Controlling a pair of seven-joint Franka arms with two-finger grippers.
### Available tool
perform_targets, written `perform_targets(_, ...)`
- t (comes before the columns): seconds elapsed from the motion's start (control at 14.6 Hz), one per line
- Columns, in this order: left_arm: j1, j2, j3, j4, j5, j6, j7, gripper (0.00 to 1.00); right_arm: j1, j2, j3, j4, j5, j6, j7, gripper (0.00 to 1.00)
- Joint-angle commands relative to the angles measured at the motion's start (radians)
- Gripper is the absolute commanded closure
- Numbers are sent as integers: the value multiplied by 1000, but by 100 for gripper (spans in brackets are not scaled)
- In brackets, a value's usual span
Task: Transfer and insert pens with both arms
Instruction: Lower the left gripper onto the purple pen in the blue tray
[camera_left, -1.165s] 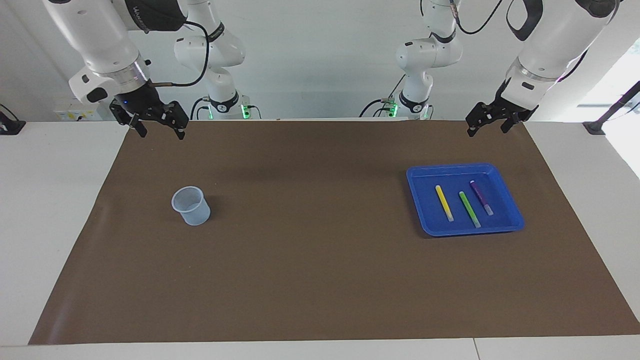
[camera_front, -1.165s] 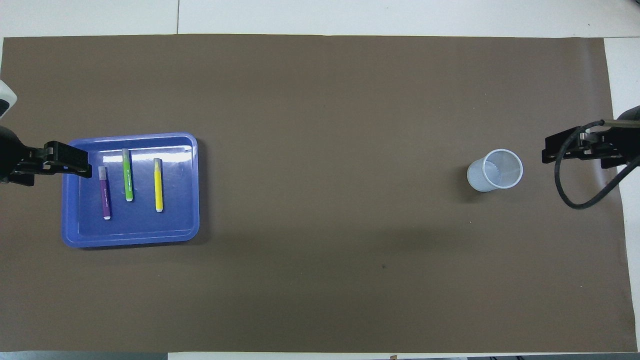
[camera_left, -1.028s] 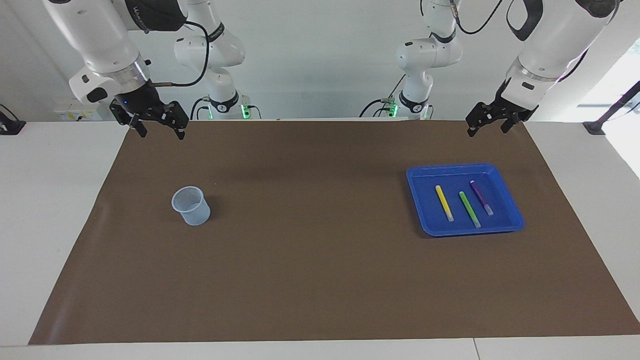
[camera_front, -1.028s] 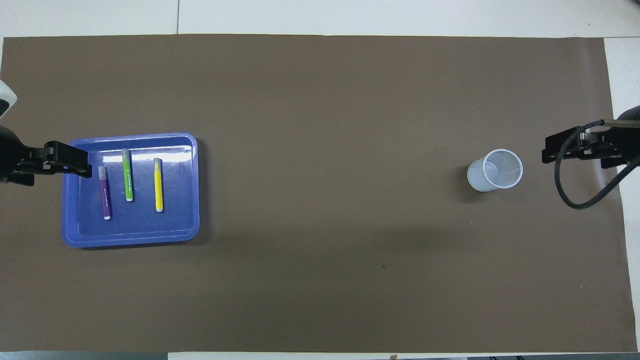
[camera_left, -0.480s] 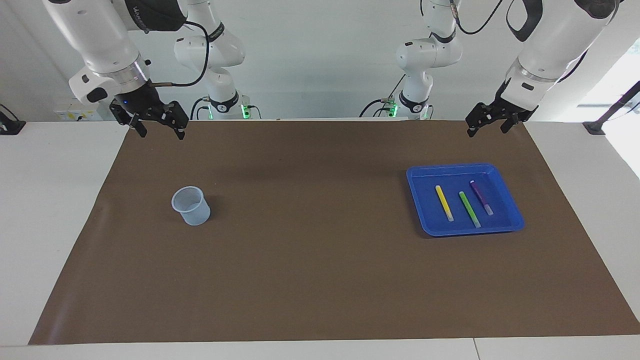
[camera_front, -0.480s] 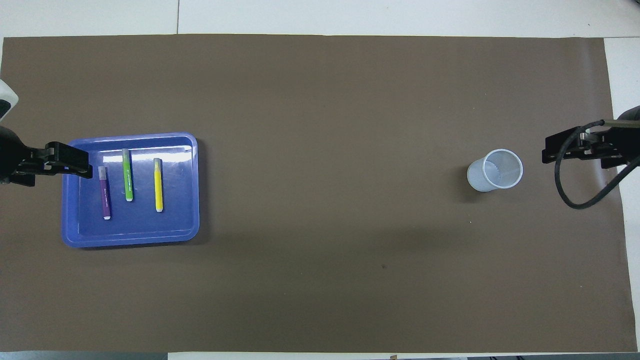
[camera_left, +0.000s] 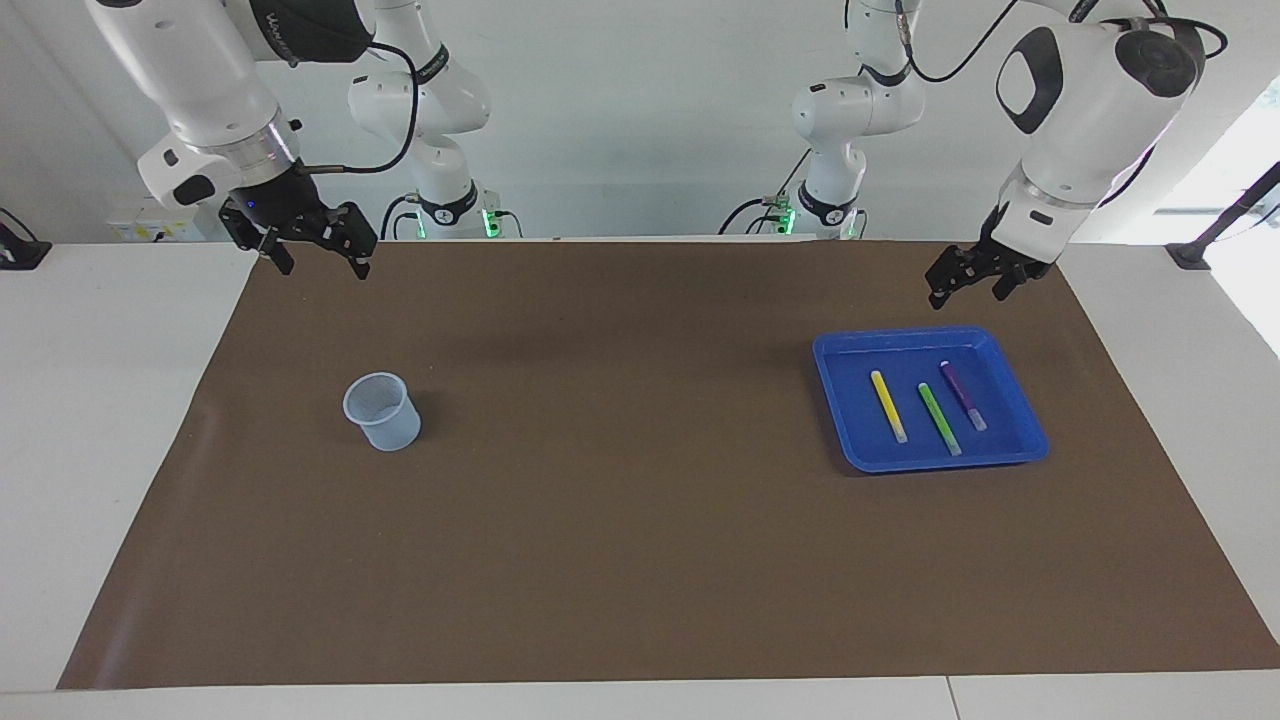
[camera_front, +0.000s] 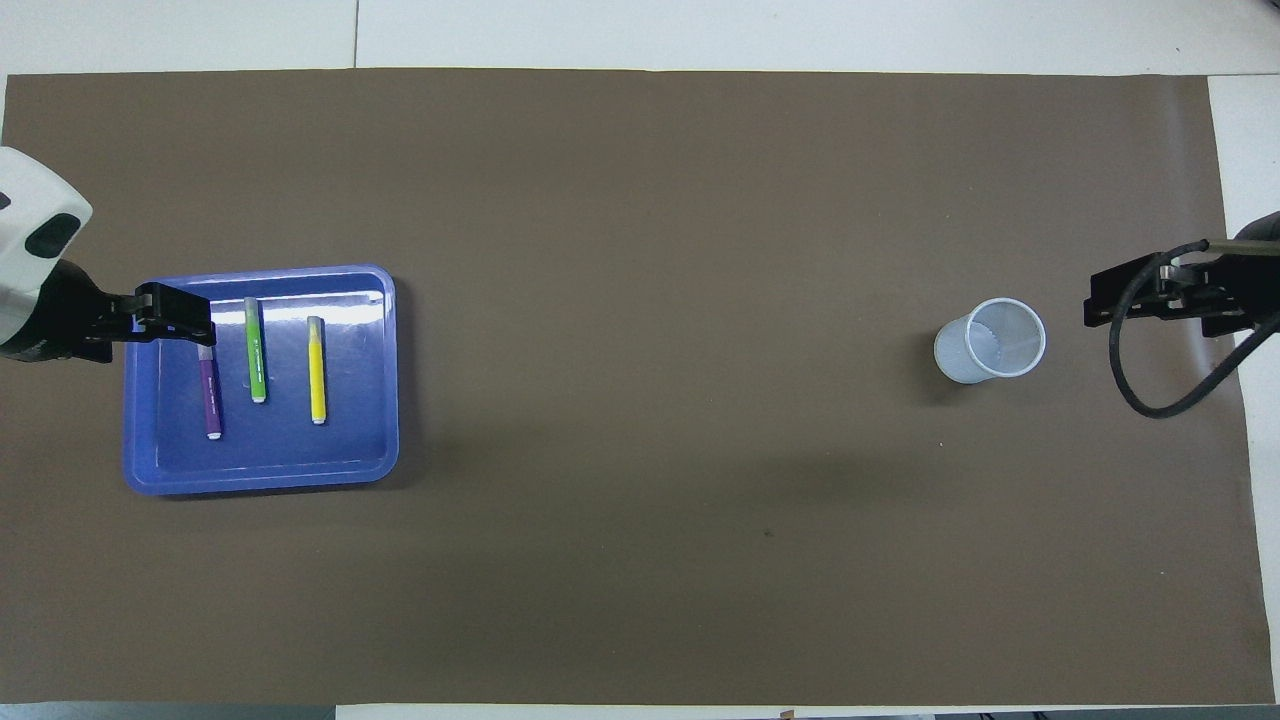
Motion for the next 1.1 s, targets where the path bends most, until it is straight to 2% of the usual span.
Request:
perform_targets(0.0, 9, 75, 35, -54, -13, 109, 63, 0, -9, -7, 1, -11, 17, 3, -20, 0)
perform_targets(0.21, 24, 126, 79, -149, -13, 266, 166, 0, -9, -7, 1, -11, 17, 3, -20, 0)
perform_targets(0.55, 46, 184, 110, -238, -13, 404, 309, 0, -9, -7, 1, -11, 17, 3, -20, 0)
perform_targets(0.75, 49, 217, 130, -246, -13, 444, 338, 5, -9, -7, 1, -11, 17, 3, -20, 0)
perform_targets(1.03, 59, 237, 147, -253, -13, 472, 372, 16, -9, -7, 1, -11, 17, 3, -20, 0)
